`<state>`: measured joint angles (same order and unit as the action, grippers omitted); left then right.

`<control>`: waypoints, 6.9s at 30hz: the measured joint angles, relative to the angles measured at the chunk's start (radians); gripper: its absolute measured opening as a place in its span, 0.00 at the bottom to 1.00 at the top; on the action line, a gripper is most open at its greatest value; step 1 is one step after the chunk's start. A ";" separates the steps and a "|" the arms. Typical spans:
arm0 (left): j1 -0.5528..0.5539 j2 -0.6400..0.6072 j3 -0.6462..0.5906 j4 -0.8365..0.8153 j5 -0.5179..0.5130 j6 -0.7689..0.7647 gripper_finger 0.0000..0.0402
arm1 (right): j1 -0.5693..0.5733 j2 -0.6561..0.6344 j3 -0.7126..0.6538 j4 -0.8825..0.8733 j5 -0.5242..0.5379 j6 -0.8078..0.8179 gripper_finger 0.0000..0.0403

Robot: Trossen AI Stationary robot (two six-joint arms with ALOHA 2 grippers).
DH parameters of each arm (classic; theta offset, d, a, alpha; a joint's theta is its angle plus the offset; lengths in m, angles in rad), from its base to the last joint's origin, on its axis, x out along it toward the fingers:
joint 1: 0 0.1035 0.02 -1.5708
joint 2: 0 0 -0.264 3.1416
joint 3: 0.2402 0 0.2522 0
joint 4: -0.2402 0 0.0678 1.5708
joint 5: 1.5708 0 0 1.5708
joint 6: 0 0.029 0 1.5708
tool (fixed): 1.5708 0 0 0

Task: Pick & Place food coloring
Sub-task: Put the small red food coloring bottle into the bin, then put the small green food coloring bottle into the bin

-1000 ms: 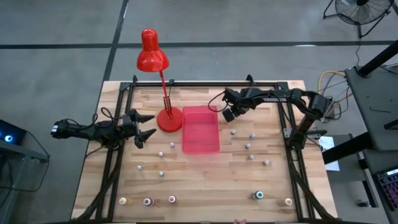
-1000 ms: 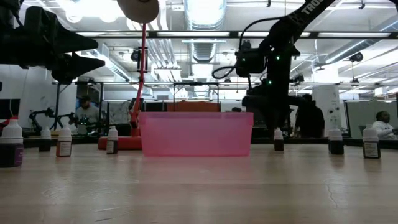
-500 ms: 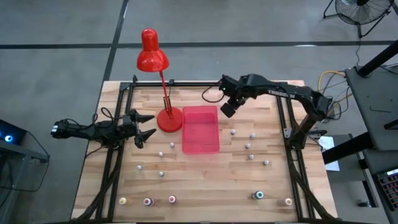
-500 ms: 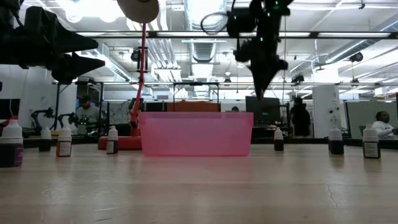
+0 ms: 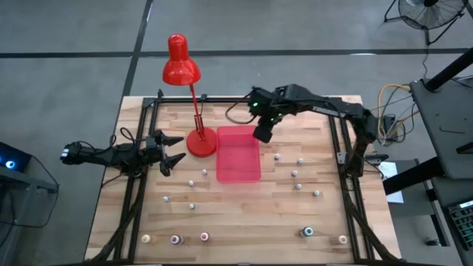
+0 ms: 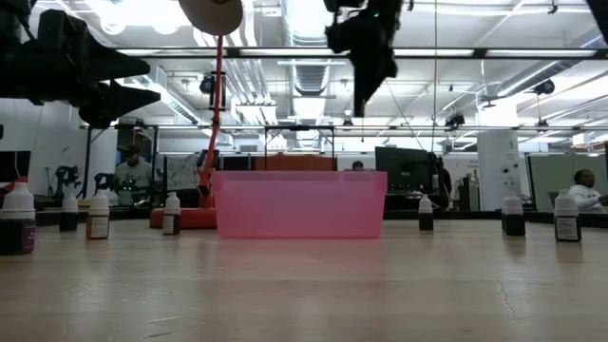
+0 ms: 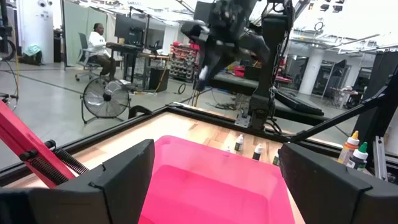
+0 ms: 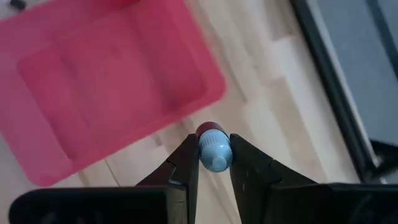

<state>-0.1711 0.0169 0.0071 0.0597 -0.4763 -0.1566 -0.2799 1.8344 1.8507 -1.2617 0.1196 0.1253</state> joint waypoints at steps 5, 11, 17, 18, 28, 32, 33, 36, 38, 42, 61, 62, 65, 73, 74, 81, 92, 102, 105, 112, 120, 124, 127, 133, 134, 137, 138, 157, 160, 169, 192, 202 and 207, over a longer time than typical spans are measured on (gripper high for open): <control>0.000 0.000 0.000 0.000 0.000 0.000 0.78 | 0.020 0.120 0.072 0.004 -0.034 -0.042 0.15; 0.000 0.000 0.000 0.000 0.000 0.000 0.78 | 0.028 0.226 0.135 0.005 -0.053 -0.058 0.15; 0.001 0.000 0.000 0.000 0.000 0.000 0.78 | 0.026 0.278 0.111 0.067 -0.050 -0.060 0.15; 0.001 0.000 0.000 0.000 0.000 0.000 0.78 | 0.026 0.281 0.102 0.078 -0.049 -0.064 0.15; 0.001 0.000 0.000 0.000 0.000 0.000 0.78 | 0.025 0.288 -0.070 0.286 -0.038 -0.130 0.15; 0.001 0.000 0.000 0.000 0.000 0.000 0.78 | 0.025 0.288 -0.141 0.354 -0.017 -0.133 0.15; 0.001 0.000 0.000 0.000 0.000 0.000 0.78 | 0.025 0.288 -0.154 0.369 -0.006 -0.141 0.15; 0.001 0.000 0.000 0.000 0.000 0.000 0.78 | 0.025 0.288 -0.170 0.393 0.014 -0.163 0.15; 0.001 0.000 0.000 0.000 0.000 0.000 0.78 | 0.024 0.288 -0.175 0.405 0.014 -0.169 0.15; 0.001 0.000 0.000 0.000 0.000 0.000 0.78 | 0.025 0.291 -0.183 0.442 0.014 -0.181 0.15; 0.000 0.000 0.000 0.000 0.000 0.000 0.78 | 0.038 0.308 -0.192 0.453 0.011 -0.338 0.15; 0.000 0.000 0.000 0.000 0.000 0.000 0.78 | 0.038 0.308 -0.199 0.460 0.009 -0.340 0.15; 0.000 0.000 0.000 0.000 0.000 0.000 0.78 | 0.041 0.308 -0.218 0.474 0.001 -0.349 0.15; 0.000 0.000 0.000 0.000 0.000 0.000 0.78 | 0.047 0.308 -0.228 0.484 0.000 -0.354 0.15; 0.000 0.000 0.000 0.000 0.000 0.000 0.78 | 0.047 0.308 -0.228 0.484 0.000 -0.355 0.15; 0.000 0.000 0.000 0.000 0.000 0.000 0.78 | 0.049 0.308 -0.228 0.484 -0.001 -0.362 0.24; 0.001 0.000 0.000 0.000 0.000 0.000 0.78 | 0.054 0.293 -0.225 0.472 0.013 -0.335 0.42; 0.001 0.000 0.000 0.000 0.000 0.000 0.78 | 0.068 0.222 -0.106 0.283 0.040 -0.252 0.50; 0.001 0.002 0.000 0.000 0.000 0.000 0.78 | 0.073 0.161 -0.108 0.270 0.040 -0.197 0.52; 0.001 0.011 0.000 0.004 0.000 0.000 0.78 | 0.088 -0.027 -0.224 0.268 0.093 -0.005 0.61; 0.001 0.013 0.000 0.010 0.000 0.000 0.78 | 0.114 -0.239 -0.455 0.264 0.150 0.161 0.74; 0.000 0.013 0.000 0.011 0.000 0.000 0.78 | 0.136 -0.334 -0.548 0.245 0.148 0.286 0.79; 0.000 0.013 0.000 0.011 -0.001 0.000 0.78 | 0.156 -0.388 -0.590 0.189 0.143 0.389 0.82; 0.000 0.013 0.000 0.012 0.000 0.000 0.78 | 0.200 -0.473 -0.613 0.072 0.112 0.592 0.88; 0.000 0.013 0.000 0.012 -0.001 0.000 0.78 | 0.211 -0.485 -0.613 0.057 0.104 0.628 0.88; 0.000 0.013 0.000 0.012 -0.001 0.000 0.78 | 0.241 -0.513 -0.613 -0.005 0.079 0.750 0.89; 0.000 0.013 0.000 0.012 -0.001 0.000 0.78 | 0.252 -0.522 -0.613 -0.028 0.066 0.798 0.89; 0.001 0.013 0.000 0.014 -0.001 0.000 0.78 | 0.598 -0.531 -0.707 -0.140 -0.016 1.506 0.89; 0.001 0.013 0.000 0.014 -0.001 0.000 0.78 | 0.655 -0.531 -0.748 -0.110 -0.016 1.580 0.89; 0.001 0.013 0.000 0.014 -0.001 0.000 0.78 | 0.783 -0.530 -0.878 -0.030 -0.016 1.699 0.89; 0.000 0.013 0.000 0.015 0.000 0.000 0.78 | 0.852 -0.422 -1.145 0.324 -0.095 1.675 0.89; 0.000 0.013 0.000 0.015 0.000 0.000 0.78 | 0.852 -0.413 -1.140 0.335 -0.094 1.666 0.80; 0.000 0.013 0.000 0.015 0.000 0.000 0.78 | 0.852 -0.413 -1.140 0.336 -0.094 1.663 0.71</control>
<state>-0.1707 0.0299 0.0071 0.0746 -0.4767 -0.1568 0.5720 1.4212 0.7105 -0.9257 0.0257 1.7879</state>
